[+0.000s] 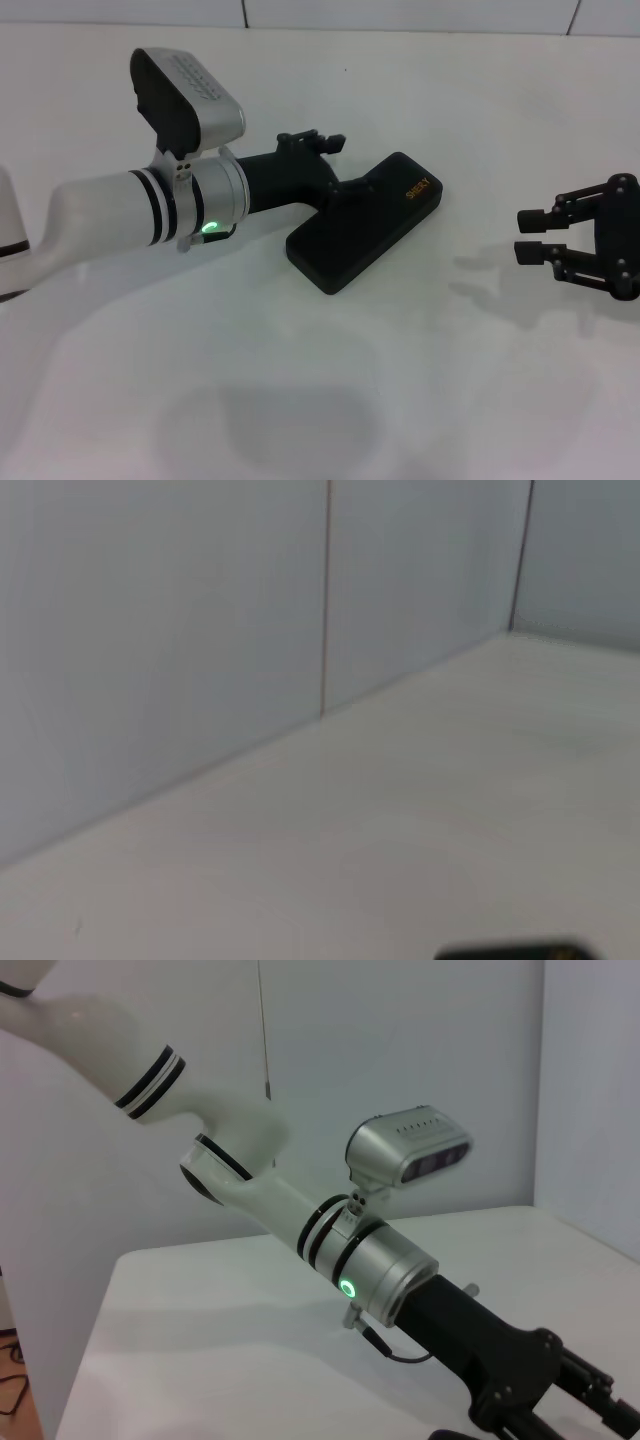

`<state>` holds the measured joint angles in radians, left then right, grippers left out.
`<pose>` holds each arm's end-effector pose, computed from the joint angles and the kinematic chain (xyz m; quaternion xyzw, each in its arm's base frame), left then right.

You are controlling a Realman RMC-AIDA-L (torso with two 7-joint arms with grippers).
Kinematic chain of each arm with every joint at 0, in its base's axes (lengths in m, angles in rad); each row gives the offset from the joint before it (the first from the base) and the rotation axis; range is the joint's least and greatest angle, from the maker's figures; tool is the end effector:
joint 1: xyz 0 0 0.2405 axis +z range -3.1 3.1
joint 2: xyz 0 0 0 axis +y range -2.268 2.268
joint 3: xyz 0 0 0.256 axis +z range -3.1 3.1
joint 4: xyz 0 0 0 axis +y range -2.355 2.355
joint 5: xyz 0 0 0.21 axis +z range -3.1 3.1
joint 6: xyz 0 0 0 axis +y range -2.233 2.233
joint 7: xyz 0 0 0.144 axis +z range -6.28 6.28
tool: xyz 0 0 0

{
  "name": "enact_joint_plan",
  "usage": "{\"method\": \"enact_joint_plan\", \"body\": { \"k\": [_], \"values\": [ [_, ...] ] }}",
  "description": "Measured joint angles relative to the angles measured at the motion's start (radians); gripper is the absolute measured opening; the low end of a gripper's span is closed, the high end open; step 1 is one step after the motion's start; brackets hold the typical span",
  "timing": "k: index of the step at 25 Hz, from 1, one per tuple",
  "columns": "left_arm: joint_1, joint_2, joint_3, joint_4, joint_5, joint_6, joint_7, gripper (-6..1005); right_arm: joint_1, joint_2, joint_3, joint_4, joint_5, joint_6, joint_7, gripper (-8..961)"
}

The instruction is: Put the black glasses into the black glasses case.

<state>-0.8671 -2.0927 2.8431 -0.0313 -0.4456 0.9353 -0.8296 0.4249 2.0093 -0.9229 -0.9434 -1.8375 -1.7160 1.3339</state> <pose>-0.2287 0.3866 -0.1022 -0.9326 -0.1804 -0.1835 0.2530 0.2388 0.3138 0.0442 -0.9707 0.0529 0.2125 0.0986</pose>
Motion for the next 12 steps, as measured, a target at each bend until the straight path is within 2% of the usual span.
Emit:
{"method": "enact_joint_plan", "body": {
  "k": [2, 4, 9, 12],
  "values": [
    [0.005, 0.002, 0.0, -0.003, -0.022, 0.06, 0.01, 753, 0.0, 0.001, 0.0, 0.0, 0.005, 0.006, 0.002, 364],
    [0.018, 0.008, -0.001, -0.016, -0.05, 0.182, 0.022, 753, 0.0, 0.001, 0.001, 0.0, 0.006, 0.007, 0.002, 378],
    [0.065, 0.019, -0.001, -0.097, -0.097, 0.554, 0.036, 753, 0.001, 0.004, 0.052, 0.01, 0.021, 0.012, 0.001, 413],
    [0.098, 0.04, 0.0, -0.139, -0.093, 0.738, 0.037, 753, 0.004, -0.001, 0.09, 0.049, 0.068, 0.016, -0.017, 434]
  ]
}}
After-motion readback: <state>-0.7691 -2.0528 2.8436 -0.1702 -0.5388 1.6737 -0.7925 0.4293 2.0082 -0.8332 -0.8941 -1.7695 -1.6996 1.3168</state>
